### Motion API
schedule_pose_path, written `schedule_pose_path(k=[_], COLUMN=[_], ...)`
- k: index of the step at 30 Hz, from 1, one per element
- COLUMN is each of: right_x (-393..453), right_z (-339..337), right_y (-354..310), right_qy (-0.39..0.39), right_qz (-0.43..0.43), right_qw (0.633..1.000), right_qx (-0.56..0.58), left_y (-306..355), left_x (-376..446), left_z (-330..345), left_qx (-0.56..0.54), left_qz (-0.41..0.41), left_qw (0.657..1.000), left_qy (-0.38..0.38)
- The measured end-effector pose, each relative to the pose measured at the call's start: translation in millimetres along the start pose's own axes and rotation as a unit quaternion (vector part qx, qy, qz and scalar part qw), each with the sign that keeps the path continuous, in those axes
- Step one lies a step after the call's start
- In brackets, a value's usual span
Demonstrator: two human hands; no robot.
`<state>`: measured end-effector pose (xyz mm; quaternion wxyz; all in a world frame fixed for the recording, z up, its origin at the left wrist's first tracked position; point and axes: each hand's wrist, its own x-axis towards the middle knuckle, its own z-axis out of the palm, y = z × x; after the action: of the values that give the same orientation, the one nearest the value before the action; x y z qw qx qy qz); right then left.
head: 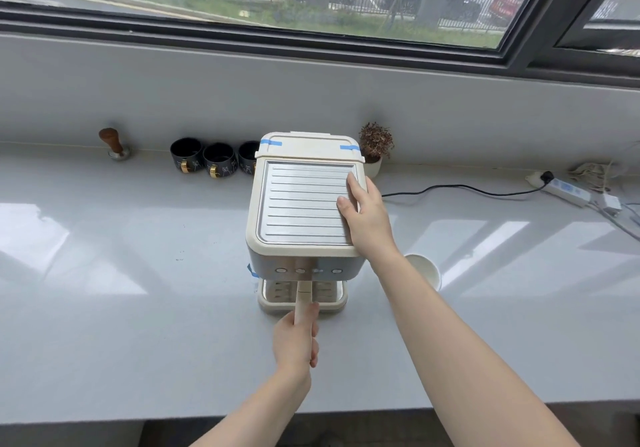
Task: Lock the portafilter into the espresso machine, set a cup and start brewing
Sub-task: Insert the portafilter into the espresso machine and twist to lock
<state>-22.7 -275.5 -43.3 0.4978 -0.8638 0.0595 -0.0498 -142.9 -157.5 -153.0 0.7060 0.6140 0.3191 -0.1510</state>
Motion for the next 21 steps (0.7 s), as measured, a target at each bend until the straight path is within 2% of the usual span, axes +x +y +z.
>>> schedule_pose_path(k=[12, 15, 17, 19, 21], right_x=[1.3, 1.2, 1.2, 0.4, 0.2], right_z=[1.0, 1.1, 1.1, 0.7, 0.2], right_y=[4.2, 3.6, 6.1, 7.7, 7.6], right_qy=[0.003, 0.007, 0.007, 0.004, -0.002], right_qz=[0.011, 0.008, -0.004, -0.002, -0.005], right_qw=[1.000, 1.000, 1.000, 0.999, 0.999], right_qx=[-0.011, -0.009, 0.006, 0.035, 0.050], left_y=[2.9, 8.6, 15.0, 26.5, 44.5], left_x=[-4.4, -5.7, -9.4, -12.1, -5.9], left_z=[2.9, -2.4, -7.3, -18.3, -38.8], left_qx=[0.059, 0.120, 0.132, 0.143, 0.135], left_qz=[0.024, 0.029, 0.027, 0.032, 0.093], left_qw=[0.997, 0.992, 0.990, 0.988, 0.986], left_qy=[0.037, 0.010, -0.039, -0.055, 0.011])
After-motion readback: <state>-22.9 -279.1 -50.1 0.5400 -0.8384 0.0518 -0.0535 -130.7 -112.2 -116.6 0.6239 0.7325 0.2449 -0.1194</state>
